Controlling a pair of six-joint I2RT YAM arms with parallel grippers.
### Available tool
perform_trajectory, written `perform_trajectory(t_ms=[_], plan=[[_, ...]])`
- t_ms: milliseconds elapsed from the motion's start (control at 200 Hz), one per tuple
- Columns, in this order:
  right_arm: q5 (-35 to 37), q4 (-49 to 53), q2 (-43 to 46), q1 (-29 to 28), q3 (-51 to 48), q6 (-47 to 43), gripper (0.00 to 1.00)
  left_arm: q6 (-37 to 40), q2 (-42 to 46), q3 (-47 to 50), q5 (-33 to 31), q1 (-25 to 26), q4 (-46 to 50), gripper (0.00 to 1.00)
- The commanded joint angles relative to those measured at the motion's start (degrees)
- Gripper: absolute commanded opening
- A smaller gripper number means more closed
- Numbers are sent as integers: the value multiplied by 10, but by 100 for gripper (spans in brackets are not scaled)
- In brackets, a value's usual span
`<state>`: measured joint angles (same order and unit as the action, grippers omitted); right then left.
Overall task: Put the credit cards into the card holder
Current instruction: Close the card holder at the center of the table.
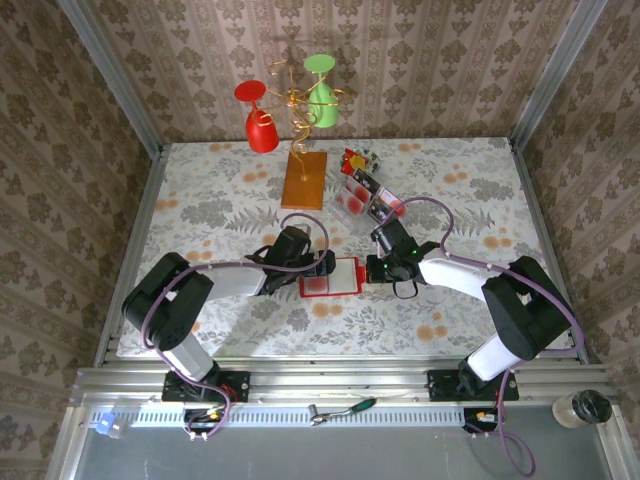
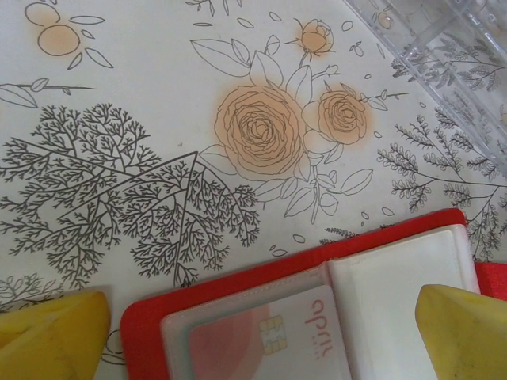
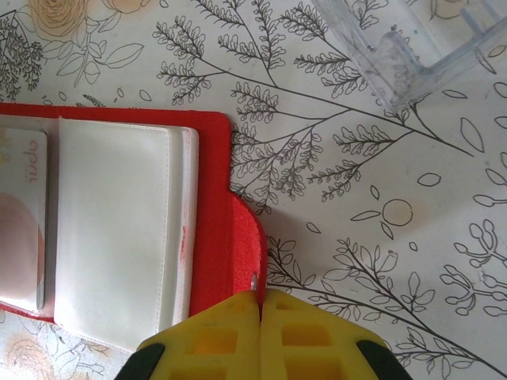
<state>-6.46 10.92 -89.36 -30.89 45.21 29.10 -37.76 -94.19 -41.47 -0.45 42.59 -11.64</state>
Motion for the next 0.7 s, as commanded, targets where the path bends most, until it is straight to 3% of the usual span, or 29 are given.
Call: perform_trajectory(t_ms=[0, 420, 695], plan=[[-15, -10, 0, 1, -9, 13, 0, -6, -4, -15, 41, 3, -29, 100], [-27, -26, -5, 1, -14, 26, 0, -25, 76, 0, 43, 18, -60, 100], [-35, -36, -10, 1, -19, 31, 0, -75, 45, -2, 47, 60, -126, 100]])
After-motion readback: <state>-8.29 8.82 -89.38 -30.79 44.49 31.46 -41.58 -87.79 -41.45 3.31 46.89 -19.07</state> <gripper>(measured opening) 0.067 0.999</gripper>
